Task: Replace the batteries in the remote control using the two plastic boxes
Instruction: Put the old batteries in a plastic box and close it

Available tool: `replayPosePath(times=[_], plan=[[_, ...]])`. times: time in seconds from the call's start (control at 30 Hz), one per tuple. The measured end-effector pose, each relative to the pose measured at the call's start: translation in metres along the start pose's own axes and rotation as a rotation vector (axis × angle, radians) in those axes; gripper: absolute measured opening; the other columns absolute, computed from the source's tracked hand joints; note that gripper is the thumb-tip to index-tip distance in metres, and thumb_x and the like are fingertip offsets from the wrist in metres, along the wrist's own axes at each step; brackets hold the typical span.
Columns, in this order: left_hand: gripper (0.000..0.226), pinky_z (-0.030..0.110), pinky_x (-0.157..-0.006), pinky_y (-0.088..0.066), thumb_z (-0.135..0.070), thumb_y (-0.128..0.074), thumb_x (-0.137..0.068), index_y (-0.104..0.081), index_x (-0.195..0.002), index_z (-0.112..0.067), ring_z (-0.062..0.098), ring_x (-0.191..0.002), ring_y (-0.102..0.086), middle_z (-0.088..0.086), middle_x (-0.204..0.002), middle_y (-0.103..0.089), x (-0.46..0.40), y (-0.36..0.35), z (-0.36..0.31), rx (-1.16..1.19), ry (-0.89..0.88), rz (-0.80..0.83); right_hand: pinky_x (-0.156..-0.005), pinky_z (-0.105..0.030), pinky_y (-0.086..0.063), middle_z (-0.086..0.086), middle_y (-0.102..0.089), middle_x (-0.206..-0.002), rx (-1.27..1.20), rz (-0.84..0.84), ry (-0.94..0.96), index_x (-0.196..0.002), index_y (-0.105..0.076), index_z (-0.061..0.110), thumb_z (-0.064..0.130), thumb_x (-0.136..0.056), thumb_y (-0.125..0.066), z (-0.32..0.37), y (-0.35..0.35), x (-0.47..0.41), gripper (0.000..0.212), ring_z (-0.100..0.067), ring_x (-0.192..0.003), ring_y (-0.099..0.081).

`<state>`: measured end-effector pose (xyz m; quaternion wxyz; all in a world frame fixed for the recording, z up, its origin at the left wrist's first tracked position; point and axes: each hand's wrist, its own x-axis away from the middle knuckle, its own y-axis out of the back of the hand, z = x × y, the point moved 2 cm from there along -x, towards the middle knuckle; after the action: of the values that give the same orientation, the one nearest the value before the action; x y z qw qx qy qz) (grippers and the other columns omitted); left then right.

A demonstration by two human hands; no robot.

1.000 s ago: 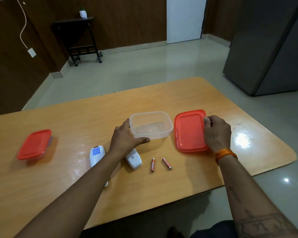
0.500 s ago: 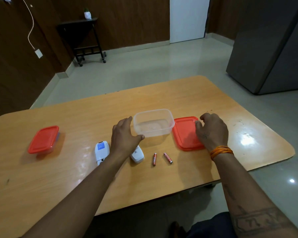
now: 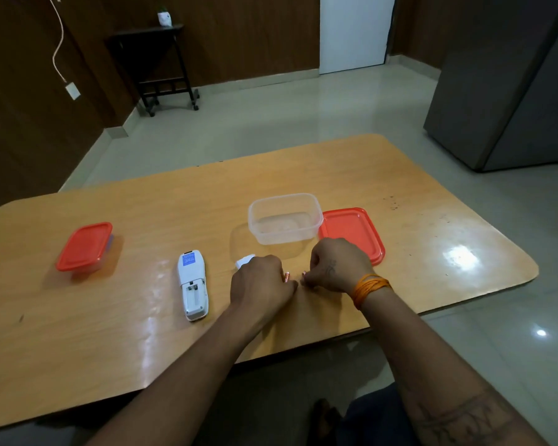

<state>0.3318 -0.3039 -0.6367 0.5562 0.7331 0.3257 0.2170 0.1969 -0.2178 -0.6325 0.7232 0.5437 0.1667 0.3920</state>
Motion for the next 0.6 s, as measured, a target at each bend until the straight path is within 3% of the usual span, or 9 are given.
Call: replayPosePath(times=[0.13, 0.27, 0.43, 0.5, 0.6], plan=[[0.027, 0.03, -0.068, -0.044, -0.044, -0.067, -0.091, -0.073, -0.087, -0.019, 0.02, -0.093, -0.061, -0.003, -0.081, -0.063, -0.002, -0.004, 0.001, -0.001, -0.005, 0.005, -0.077, -0.039, -0.063, -0.003, -0.074, -0.085, 0.01, 0.024, 0.001, -0.087, -0.076, 0.018, 0.044, -0.077, -0.082, 0.003, -0.006, -0.003, 0.028, -0.026, -0.083, -0.07], [0.027, 0.027, -0.062, -0.043, -0.045, -0.07, -0.087, -0.074, -0.08, -0.019, 0.016, -0.079, -0.062, -0.004, -0.078, -0.071, -0.004, -0.004, 0.002, 0.066, -0.012, -0.022, -0.069, -0.037, -0.063, -0.004, -0.073, -0.075, -0.071, 0.013, -0.018, -0.078, -0.075, 0.014, 0.043, -0.074, -0.08, 0.002, -0.006, -0.005, 0.029, -0.026, -0.075, -0.071], [0.023, 0.025, -0.057, -0.045, -0.041, -0.075, -0.084, -0.076, -0.072, -0.022, 0.01, -0.066, -0.062, -0.008, -0.069, -0.07, -0.017, 0.012, 0.007, 0.261, 0.056, -0.125, -0.06, -0.041, -0.06, -0.012, -0.073, -0.061, -0.347, -0.131, -0.02, -0.064, -0.077, 0.008, 0.037, -0.078, -0.081, 0.005, 0.017, -0.016, 0.032, -0.024, -0.057, -0.068], [0.024, 0.027, -0.059, -0.049, -0.04, -0.074, -0.082, -0.074, -0.066, -0.021, 0.01, -0.065, -0.063, -0.009, -0.065, -0.069, -0.033, 0.02, 0.009, 0.33, 0.08, -0.175, -0.061, -0.04, -0.06, -0.009, -0.074, -0.063, -0.478, -0.226, -0.036, -0.065, -0.078, 0.01, 0.034, -0.08, -0.082, 0.01, 0.031, -0.026, 0.029, -0.025, -0.062, -0.071], [0.027, 0.031, -0.061, -0.053, -0.039, -0.07, -0.08, -0.07, -0.063, -0.019, 0.016, -0.065, -0.065, -0.005, -0.063, -0.068, -0.063, 0.028, 0.009, 0.344, 0.09, -0.202, -0.061, -0.036, -0.057, -0.009, -0.074, -0.065, -0.451, -0.305, -0.065, -0.067, -0.078, 0.01, 0.034, -0.078, -0.081, 0.018, 0.045, -0.051, 0.027, -0.028, -0.068, -0.071]])
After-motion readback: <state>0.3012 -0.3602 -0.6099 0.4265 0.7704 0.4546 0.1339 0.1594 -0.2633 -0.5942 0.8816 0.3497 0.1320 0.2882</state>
